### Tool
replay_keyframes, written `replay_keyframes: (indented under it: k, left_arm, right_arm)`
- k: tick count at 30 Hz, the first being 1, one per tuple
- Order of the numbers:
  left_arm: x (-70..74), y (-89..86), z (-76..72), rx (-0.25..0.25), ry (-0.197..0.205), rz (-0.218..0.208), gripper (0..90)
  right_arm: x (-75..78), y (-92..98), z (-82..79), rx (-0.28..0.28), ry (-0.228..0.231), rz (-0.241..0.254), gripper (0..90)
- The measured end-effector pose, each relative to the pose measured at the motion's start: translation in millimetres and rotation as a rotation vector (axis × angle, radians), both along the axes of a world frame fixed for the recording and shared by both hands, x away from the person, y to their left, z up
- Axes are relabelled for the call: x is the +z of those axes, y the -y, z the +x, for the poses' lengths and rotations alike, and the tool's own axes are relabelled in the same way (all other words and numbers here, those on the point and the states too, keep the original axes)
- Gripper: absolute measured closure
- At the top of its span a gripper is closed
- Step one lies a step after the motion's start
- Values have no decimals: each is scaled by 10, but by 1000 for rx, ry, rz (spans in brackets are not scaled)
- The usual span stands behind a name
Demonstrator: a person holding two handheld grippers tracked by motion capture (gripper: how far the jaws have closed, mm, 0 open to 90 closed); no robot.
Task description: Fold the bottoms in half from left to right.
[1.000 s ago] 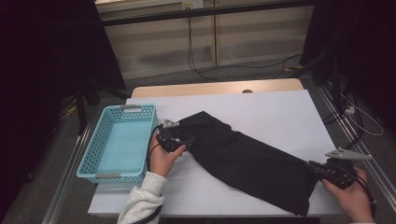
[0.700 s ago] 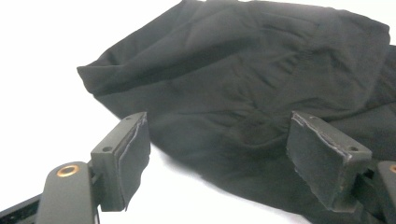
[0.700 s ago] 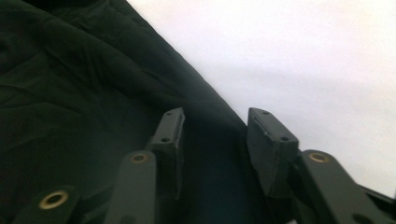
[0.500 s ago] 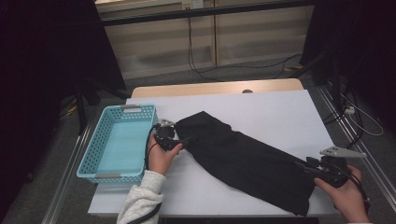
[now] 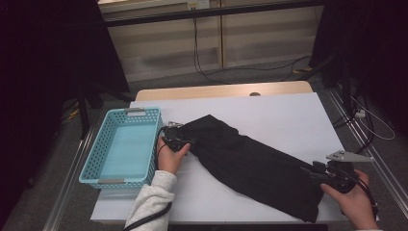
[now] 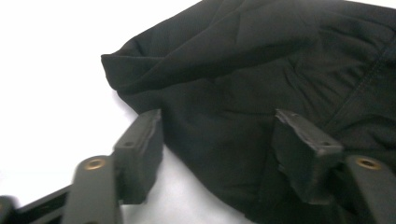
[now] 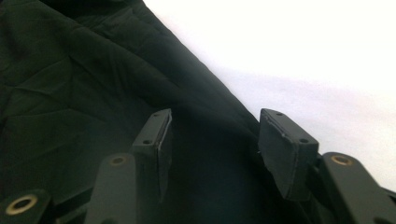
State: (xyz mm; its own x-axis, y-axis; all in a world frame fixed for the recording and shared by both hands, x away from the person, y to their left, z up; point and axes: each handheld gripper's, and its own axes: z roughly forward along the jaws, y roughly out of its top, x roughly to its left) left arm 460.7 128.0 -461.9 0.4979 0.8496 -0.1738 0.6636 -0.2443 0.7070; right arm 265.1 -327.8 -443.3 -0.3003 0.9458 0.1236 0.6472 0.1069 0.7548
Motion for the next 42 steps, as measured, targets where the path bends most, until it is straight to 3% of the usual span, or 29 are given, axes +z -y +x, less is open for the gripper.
replay_keyframes:
  k: [1, 4, 7, 9, 12, 19, 21, 27, 36, 38, 40, 42]
  left_arm:
    - [5, 5, 8, 0, -4, 4, 419]
    - [20, 13, 22, 0, -15, 15, 624]
    - [25, 13, 55, 1, -60, -30, 790]
    - [38, 15, 75, 1, -65, -24, 827]
    - [55, 14, 97, 8, -71, -23, 840]
    - [136, -164, 180, 62, -41, -32, 848]
    - [133, -163, 176, 56, -43, -29, 847]
    - [95, -136, 160, 40, -33, -33, 841]
    - [148, -135, 153, 35, -26, -36, 841]
    - [148, -131, 153, 34, -24, -35, 841]
    - [147, -131, 153, 33, -28, -33, 842]
    - [151, -130, 152, 39, -22, -37, 843]
  right_arm:
    - [-1, 1, 0, 1, 1, -1, 453]
    - [5, -1, -4, 3, 4, 2, 454]
    - [15, 1, -6, 5, 7, 2, 454]
    - [13, 5, -8, 5, 7, 0, 454]
    - [14, 13, -13, 1, 7, 3, 454]
    - [23, 89, -32, -14, 12, 3, 454]
    - [23, 101, -34, -17, 11, 3, 457]
    - [24, 187, -81, -23, -1, -8, 599]
    - [-97, 257, -72, -50, -45, -49, 520]
    - [-143, 279, -52, -72, -52, -67, 551]
    - [-155, 333, -24, -64, -52, -37, 883]
    - [-152, 357, -10, -46, -57, -11, 892]
